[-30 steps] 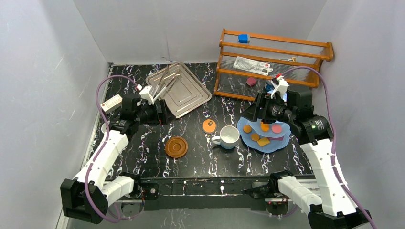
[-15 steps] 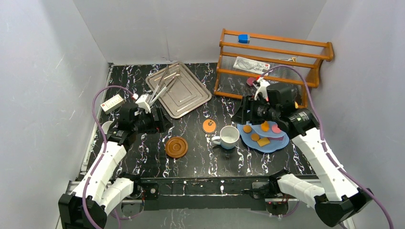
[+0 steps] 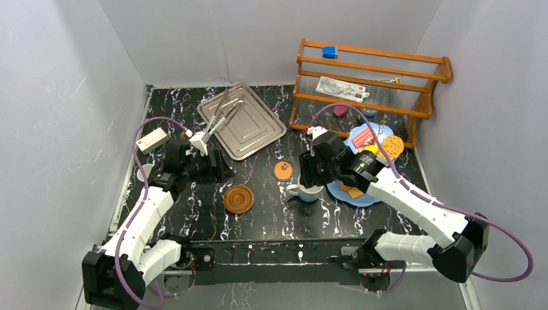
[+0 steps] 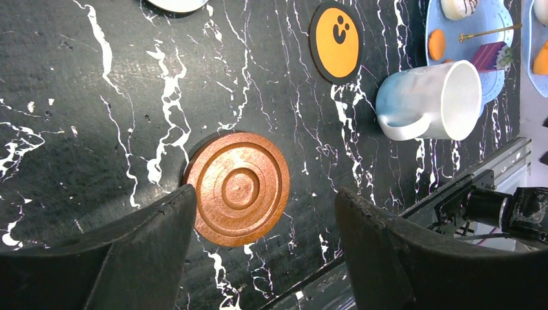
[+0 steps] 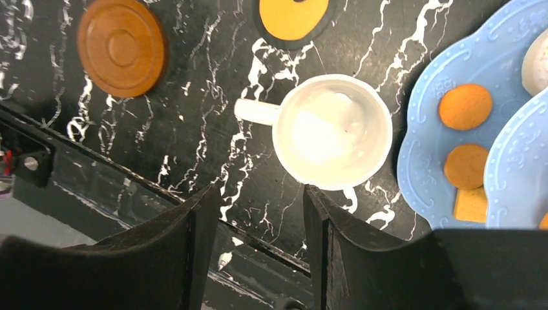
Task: Serve the afternoon tea
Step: Pick up the cup at the center of the board.
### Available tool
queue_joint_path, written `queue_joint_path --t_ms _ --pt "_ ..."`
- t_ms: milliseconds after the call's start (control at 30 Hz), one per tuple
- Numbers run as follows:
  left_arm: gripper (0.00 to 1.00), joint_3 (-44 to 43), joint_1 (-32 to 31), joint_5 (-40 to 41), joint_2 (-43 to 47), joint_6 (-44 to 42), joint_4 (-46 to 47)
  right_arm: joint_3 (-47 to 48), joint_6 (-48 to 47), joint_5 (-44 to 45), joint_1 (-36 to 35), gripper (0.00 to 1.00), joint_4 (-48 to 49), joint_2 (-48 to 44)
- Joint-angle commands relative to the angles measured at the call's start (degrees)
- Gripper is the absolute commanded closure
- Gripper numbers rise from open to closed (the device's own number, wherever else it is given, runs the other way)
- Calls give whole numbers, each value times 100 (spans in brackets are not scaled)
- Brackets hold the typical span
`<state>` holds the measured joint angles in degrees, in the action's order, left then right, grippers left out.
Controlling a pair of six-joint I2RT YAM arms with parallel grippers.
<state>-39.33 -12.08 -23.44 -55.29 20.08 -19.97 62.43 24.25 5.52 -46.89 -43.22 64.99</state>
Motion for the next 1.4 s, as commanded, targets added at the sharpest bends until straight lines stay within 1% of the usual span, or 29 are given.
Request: queue_joint_path --t_ms 0,233,800,933,1067,1267,1367 --pt "25 -49 30 -330 -12 -133 8 -158 36 436 -188 43 490 37" --pt "25 -48 30 -319 37 -169 15 -123 191 534 -452 45 660 285" --pt "26 -92 30 -400 -69 -158 86 -165 714 407 -827 44 845 559" --pt "26 -63 30 -358 -62 -149 111 -220 1216 325 -960 42 918 659" --pt "27 2 30 -166 -22 -179 157 -172 1890 414 -1093 40 789 831" --pt "27 67 30 -61 19 -235 213 -267 3250 474 -1249 34 918 821" --pt "26 108 34 21 123 -273 210 -249 4003 810 -1367 31 881 772"
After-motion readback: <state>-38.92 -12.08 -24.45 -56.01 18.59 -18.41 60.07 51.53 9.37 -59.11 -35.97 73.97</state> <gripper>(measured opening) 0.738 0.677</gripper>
